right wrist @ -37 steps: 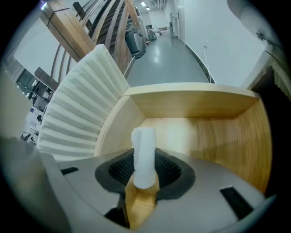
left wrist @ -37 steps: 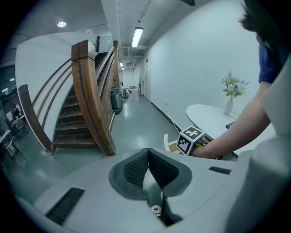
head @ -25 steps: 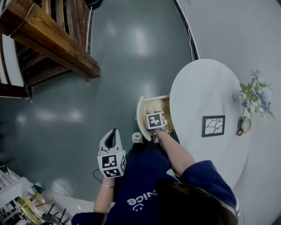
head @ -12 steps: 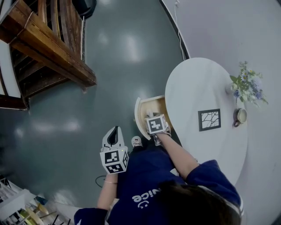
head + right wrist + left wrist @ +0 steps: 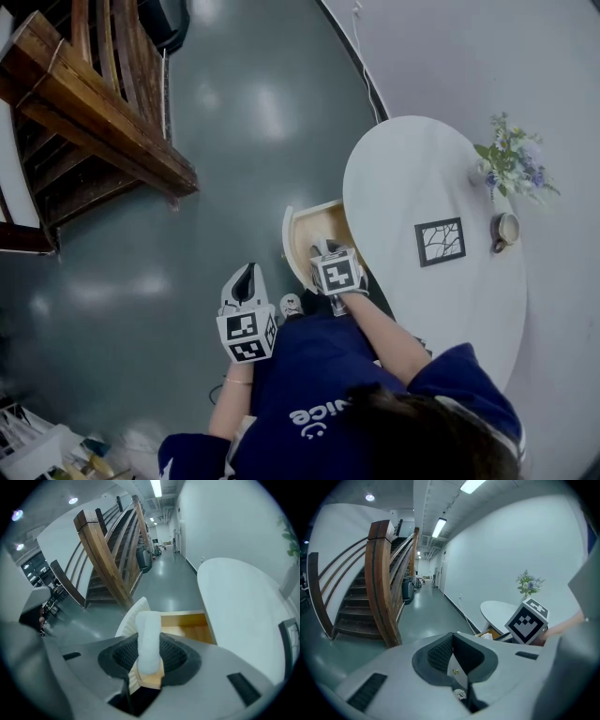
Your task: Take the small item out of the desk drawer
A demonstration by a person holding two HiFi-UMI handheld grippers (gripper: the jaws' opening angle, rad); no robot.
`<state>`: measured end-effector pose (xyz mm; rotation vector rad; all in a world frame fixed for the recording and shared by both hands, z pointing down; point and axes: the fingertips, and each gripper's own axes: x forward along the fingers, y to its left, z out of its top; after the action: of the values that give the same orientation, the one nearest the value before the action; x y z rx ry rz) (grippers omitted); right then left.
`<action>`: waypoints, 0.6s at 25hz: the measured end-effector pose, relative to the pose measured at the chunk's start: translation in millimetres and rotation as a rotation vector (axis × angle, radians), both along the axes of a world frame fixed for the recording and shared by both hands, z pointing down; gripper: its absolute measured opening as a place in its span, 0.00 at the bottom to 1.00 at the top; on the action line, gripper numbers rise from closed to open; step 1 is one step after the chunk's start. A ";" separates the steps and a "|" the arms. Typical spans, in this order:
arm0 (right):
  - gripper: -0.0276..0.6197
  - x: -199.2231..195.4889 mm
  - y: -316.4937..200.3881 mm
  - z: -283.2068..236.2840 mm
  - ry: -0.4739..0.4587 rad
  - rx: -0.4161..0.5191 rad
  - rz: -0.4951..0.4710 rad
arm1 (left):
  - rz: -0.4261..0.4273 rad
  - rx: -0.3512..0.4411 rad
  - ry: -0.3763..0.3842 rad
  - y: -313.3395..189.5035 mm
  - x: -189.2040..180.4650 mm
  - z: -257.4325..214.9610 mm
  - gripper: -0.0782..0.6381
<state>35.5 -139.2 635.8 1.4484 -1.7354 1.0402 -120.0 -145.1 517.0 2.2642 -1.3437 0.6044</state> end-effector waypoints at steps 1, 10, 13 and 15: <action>0.25 -0.2 0.3 -5.8 -0.003 0.018 0.000 | 0.006 0.004 0.001 0.3 1.4 -0.7 0.12; 0.25 5.7 14.6 -45.8 0.001 0.120 0.024 | 0.054 0.023 0.035 2.7 14.8 -5.2 0.12; 0.25 7.4 17.8 -60.6 -0.007 0.160 0.046 | 0.072 0.031 0.041 1.5 18.0 -7.2 0.12; 0.25 10.1 20.8 -69.8 0.000 0.184 0.055 | 0.084 0.038 0.048 1.3 21.9 -9.4 0.12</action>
<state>45.5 -118.4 566.0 1.6172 -1.8408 0.9274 -98.1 -143.7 507.6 2.3600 -1.2524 0.5531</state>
